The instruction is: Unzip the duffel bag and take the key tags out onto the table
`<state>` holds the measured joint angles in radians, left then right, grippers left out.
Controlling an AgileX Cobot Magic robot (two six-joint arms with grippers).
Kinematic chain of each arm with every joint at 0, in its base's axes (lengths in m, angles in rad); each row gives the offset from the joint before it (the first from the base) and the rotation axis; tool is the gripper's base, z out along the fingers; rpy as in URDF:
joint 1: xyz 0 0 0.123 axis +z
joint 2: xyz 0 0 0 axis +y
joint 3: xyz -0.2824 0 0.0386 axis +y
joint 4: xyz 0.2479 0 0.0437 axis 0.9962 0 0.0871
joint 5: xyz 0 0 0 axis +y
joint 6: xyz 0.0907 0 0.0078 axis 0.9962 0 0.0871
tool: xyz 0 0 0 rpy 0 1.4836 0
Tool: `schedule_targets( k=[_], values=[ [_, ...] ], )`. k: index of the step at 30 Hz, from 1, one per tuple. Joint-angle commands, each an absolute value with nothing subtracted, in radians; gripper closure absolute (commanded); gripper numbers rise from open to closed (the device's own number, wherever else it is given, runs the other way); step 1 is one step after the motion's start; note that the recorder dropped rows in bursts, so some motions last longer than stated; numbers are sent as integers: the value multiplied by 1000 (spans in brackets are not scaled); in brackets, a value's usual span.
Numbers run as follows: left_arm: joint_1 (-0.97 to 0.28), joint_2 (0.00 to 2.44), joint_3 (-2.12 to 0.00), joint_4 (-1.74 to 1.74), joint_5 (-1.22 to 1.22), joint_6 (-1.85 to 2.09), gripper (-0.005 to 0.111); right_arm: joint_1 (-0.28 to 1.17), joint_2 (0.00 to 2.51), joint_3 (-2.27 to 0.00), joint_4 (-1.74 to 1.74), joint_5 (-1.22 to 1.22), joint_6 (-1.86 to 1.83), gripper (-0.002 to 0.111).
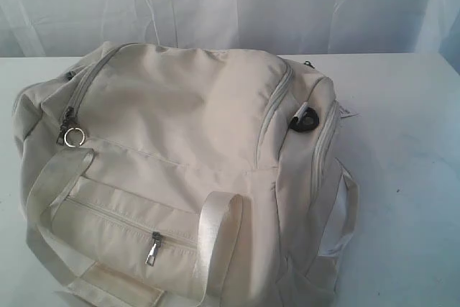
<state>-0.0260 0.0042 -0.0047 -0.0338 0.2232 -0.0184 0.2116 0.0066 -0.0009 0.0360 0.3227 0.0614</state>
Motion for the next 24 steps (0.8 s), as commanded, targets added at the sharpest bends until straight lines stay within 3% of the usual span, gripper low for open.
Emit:
schedule_targets(
  k=[1,24],
  values=[
    [-34,0,0,-36,225,-18,107,209,0,0,30,314,62,108],
    [-34,0,0,16,132,144,107,209,0,0,30,314,62,108]
  ],
)
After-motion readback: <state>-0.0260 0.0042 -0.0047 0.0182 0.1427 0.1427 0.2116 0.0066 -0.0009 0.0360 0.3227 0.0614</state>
